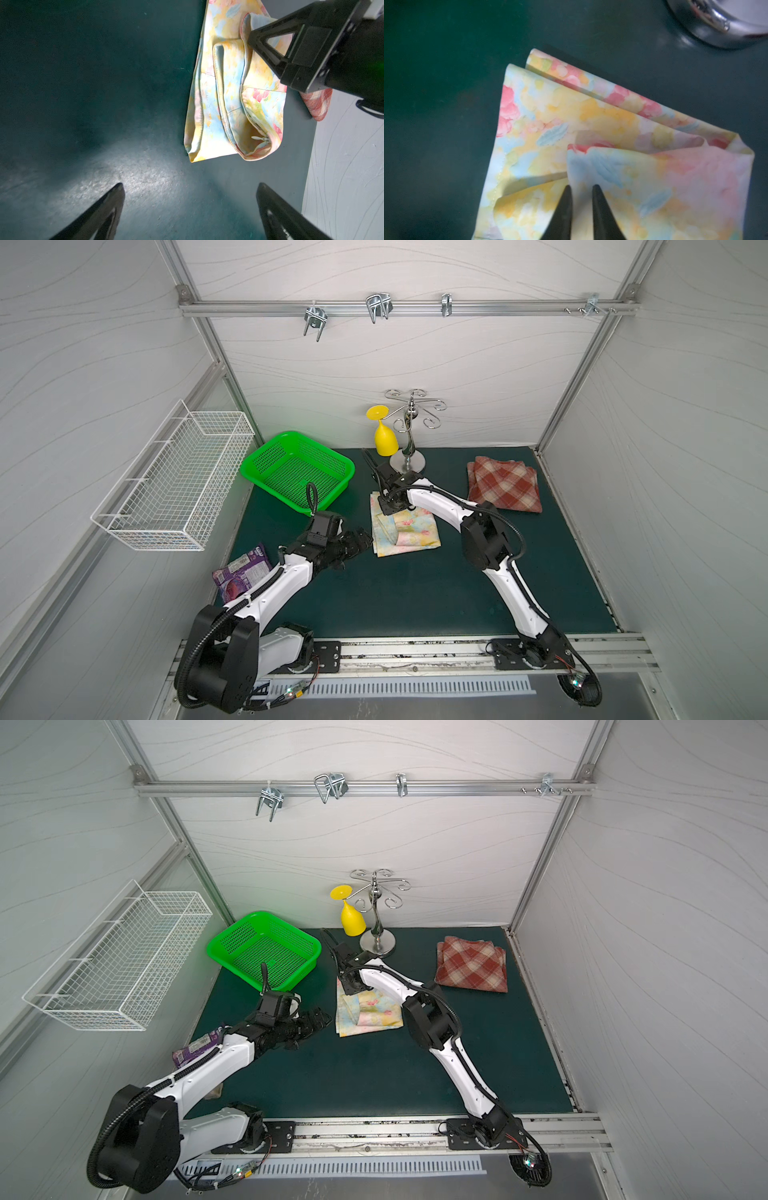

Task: Fold and stack skirts
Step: Smooth out the skirt at the center of the table.

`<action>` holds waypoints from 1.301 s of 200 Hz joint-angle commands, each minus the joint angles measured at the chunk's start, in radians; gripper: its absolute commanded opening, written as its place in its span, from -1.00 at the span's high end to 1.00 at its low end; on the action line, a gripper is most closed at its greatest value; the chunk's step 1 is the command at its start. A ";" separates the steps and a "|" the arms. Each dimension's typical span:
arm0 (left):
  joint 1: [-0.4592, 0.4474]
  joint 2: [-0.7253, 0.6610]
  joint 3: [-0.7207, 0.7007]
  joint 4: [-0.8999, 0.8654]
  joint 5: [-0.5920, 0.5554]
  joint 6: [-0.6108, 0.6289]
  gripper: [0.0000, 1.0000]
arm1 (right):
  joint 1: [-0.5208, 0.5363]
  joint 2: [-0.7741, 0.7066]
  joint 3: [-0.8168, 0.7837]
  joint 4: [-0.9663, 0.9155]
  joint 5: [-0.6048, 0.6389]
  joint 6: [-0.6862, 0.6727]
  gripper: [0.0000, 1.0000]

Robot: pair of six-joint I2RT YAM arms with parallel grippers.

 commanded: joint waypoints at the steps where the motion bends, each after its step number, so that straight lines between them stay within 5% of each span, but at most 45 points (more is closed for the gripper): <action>1: 0.007 -0.005 0.000 0.021 0.002 0.006 -0.98 | 0.010 -0.037 -0.027 0.004 0.019 0.002 0.79; 39: 0.009 0.010 0.002 0.036 0.010 0.004 -0.98 | 0.019 -0.112 -0.049 0.013 0.013 -0.006 1.00; 136: 0.014 0.041 0.009 0.062 0.005 -0.003 -0.98 | 0.089 -0.229 -0.168 0.019 -0.039 0.024 0.99; 194: 0.040 0.014 -0.007 0.049 -0.007 0.001 -0.98 | 0.115 -0.169 -0.164 0.022 -0.110 0.061 0.97; 260: 0.071 0.001 -0.005 0.027 0.004 0.012 -0.98 | 0.122 -0.053 -0.105 -0.004 -0.122 0.064 0.67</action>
